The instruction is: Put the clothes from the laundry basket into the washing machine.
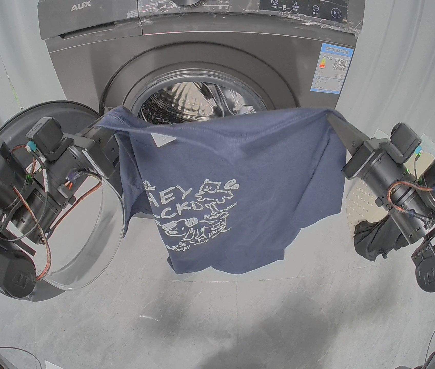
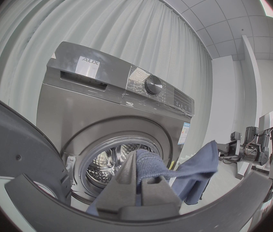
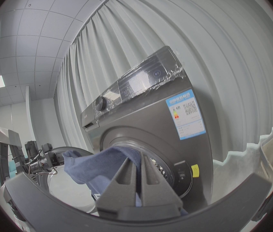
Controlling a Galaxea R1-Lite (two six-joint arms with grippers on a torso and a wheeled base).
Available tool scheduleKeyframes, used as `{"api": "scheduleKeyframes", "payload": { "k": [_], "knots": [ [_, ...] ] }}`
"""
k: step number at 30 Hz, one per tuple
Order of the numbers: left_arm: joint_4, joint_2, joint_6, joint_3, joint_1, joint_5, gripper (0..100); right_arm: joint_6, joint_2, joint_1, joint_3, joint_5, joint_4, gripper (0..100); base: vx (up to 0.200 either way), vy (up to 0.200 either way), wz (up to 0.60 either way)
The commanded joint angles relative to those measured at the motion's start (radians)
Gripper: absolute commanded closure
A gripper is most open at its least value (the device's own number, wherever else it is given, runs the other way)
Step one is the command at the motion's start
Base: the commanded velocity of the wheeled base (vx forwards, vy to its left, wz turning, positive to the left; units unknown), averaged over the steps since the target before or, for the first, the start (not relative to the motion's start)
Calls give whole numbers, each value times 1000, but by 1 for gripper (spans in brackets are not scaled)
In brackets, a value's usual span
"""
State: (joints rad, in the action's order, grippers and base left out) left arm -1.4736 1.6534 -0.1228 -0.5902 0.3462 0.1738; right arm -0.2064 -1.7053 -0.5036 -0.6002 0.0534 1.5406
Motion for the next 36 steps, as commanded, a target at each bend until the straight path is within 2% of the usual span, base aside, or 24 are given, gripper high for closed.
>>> {"api": "scheduleKeyframes", "payload": {
  "k": [1, 3, 5, 9, 10, 16, 19, 23, 25, 28, 35, 36],
  "knots": [
    [-1, 43, 2, -11, 42, 1, 100, -5, -40, -18, 48, 0, -1, 100, 0, 0, 0],
    [-2, 55, 2, -10, 56, 0, 100, -5, -54, -32, 69, 0, -1, 100, 0, 0, 0],
    [-20, 97, 2, -13, 97, 0, 100, -5, -119, -84, 117, 2, 1, 100, 0, 0, 0],
    [-34, 121, 2, -19, 109, 1, 100, -4, -215, -130, 128, 3, 1, 100, 0, 0, 0],
    [-48, 121, 0, -37, 112, 1, 100, -7, -246, -176, 134, 2, 1, 0, 0, 0, 0],
    [-50, 91, -1, -56, 112, 0, 100, -8, -349, -340, 192, -3, -1, 0, 0, 0, 0],
    [-50, 77, -3, -59, 112, 1, 100, -5, -393, -366, 208, -1, -1, 0, 0, 0, 0],
    [-50, 65, -3, -66, 116, 1, 100, -5, -447, -352, 191, 0, 1, 0, 0, 0, 0],
    [-50, 57, -3, -68, 117, 3, 100, -2, -482, -340, 149, 0, -1, 0, 0, 0, 0],
    [-50, 42, -6, -66, 129, 3, 100, 2, -537, -314, 83, 0, -1, 0, 0, 0, 0],
    [-45, 5, -6, -62, 172, 6, 100, 10, -665, -288, -159, 3, -1, 0, 0, 0, 0],
    [-42, -3, -5, -60, 180, 6, 100, 10, -665, -288, -159, 3, -1, 0, 0, 0, 0]
  ]
}}
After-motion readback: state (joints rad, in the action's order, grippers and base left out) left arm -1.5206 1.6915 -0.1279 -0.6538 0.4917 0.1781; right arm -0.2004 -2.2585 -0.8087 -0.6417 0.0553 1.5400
